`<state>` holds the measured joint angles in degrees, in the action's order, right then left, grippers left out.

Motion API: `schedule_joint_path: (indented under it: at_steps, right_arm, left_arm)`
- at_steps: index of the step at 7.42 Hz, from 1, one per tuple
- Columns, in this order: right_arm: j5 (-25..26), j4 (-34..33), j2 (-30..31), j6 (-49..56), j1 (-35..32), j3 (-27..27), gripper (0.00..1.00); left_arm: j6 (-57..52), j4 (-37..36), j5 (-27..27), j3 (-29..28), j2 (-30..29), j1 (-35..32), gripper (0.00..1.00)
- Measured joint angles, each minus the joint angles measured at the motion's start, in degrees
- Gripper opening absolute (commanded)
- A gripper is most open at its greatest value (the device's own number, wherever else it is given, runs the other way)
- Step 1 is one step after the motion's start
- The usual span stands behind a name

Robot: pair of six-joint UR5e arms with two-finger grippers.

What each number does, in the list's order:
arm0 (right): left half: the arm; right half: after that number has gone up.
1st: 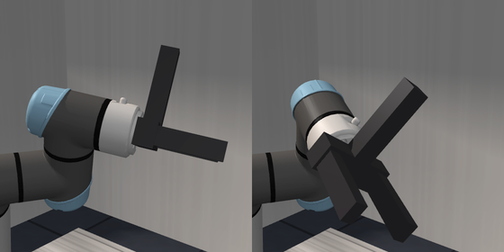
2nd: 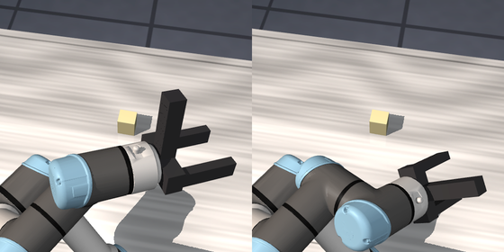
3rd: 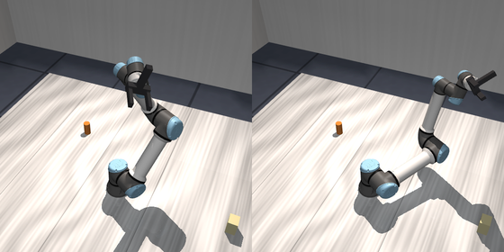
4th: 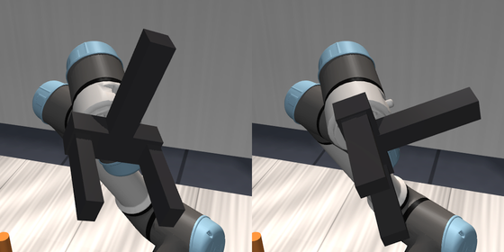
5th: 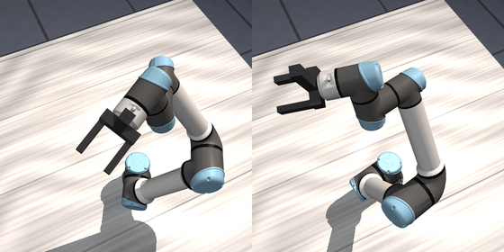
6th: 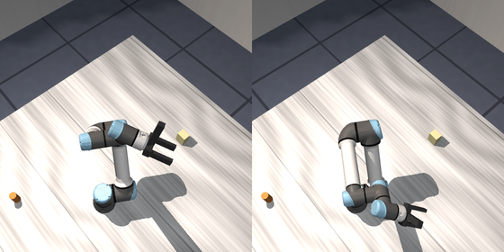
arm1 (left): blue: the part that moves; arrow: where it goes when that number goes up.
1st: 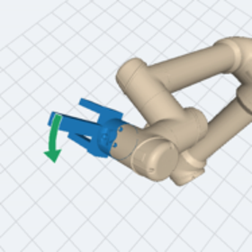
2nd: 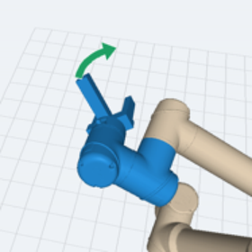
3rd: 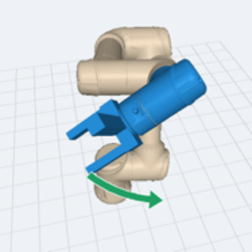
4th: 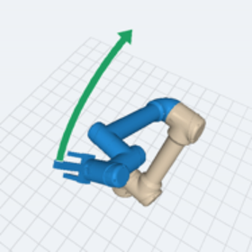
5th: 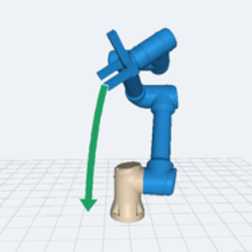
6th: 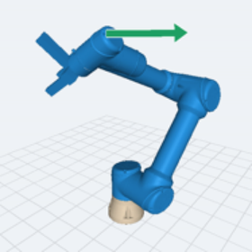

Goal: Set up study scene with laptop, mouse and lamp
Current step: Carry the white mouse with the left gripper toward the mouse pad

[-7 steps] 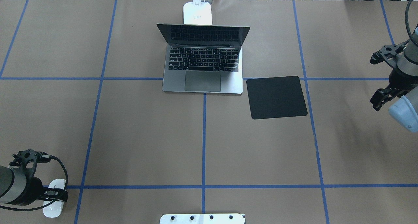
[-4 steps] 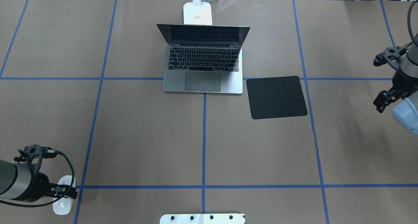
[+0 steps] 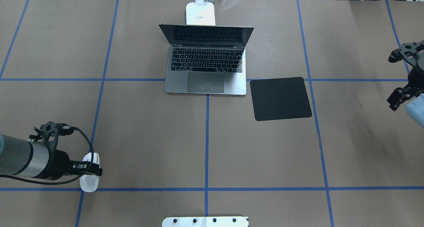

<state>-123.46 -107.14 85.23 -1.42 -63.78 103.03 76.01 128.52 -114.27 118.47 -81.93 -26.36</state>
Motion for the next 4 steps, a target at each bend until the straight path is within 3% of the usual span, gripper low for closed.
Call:
schedule_joint_path:
  at_steps: [4]
  right_arm:
    - [0.8,5.0,1.7,2.0,-0.4,0.3,1.00]
  left_arm:
    - [1.8,-14.1,1.4,-1.4,-17.7,-3.2,0.06]
